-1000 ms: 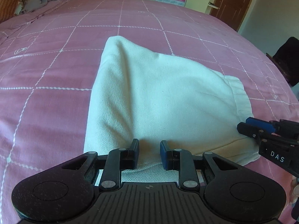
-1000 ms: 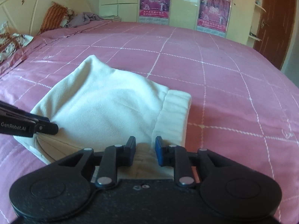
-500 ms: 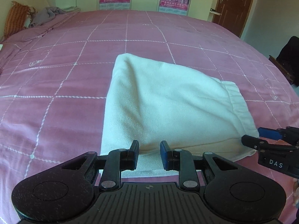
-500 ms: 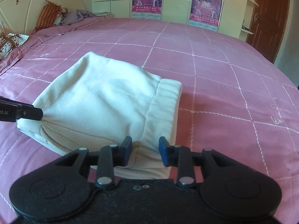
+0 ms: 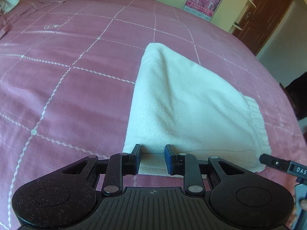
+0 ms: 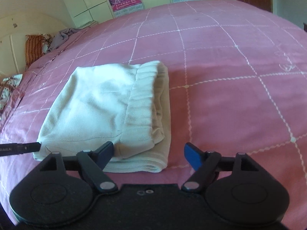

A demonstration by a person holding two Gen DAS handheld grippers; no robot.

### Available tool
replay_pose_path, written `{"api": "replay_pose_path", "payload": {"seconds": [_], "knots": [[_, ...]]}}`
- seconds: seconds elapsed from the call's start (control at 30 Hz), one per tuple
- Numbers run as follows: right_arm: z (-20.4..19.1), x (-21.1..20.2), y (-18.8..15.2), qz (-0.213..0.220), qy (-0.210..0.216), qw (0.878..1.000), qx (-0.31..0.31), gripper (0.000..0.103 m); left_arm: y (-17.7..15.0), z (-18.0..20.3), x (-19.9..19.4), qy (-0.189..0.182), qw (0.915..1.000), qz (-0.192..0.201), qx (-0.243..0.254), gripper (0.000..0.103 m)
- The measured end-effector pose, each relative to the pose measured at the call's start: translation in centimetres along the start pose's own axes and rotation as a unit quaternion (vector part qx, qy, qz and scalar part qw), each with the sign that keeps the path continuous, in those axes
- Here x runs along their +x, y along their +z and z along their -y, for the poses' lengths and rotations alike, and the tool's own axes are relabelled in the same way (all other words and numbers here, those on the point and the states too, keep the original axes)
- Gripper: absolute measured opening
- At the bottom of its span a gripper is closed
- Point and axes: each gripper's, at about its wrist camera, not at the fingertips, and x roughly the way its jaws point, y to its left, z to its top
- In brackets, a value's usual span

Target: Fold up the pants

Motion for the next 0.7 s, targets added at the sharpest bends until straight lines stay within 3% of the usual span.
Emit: {"api": "replay_pose_path", "payload": {"seconds": [0.03,0.17,0.3,0.37,0.47,0.63,0.7], "knots": [[0.6,0.2,0.1,-0.007,0.010,1.000,0.024,0.083,0.3,-1.0,-0.1,-0.016,0.9997,0.001,-0.016,0.026],[2.7,0.8,0.5,-0.033,0.056,0.993,0.095,0.084,1.7,-4.0,-0.3,-0.010,0.9990,0.007,-0.042,0.026],[3.2,1.9,1.3,-0.046,0.077,0.990,0.109,0.084,2.3,-5.3,1.7,-0.078,0.9936,-0.033,-0.074,0.026],[3.3,2.4,1.6,-0.048,0.084,0.989,0.109,0.085,2.2,-4.8,2.8,-0.093,0.9918,-0.041,-0.077,0.026],[3.7,3.0,2.0,-0.056,0.099,0.987,0.110,0.085,2.5,-4.9,4.0,-0.095,0.9904,-0.043,-0.091,0.037],[5.3,3.6,2.7,-0.064,0.126,0.981,0.134,0.082,2.6,-5.7,5.0,-0.122,0.9843,-0.060,-0.113,0.038],[6.0,3.8,2.9,-0.063,0.133,0.977,0.152,0.081,2.8,-6.3,5.1,-0.113,0.9853,-0.064,-0.111,0.049]]}}
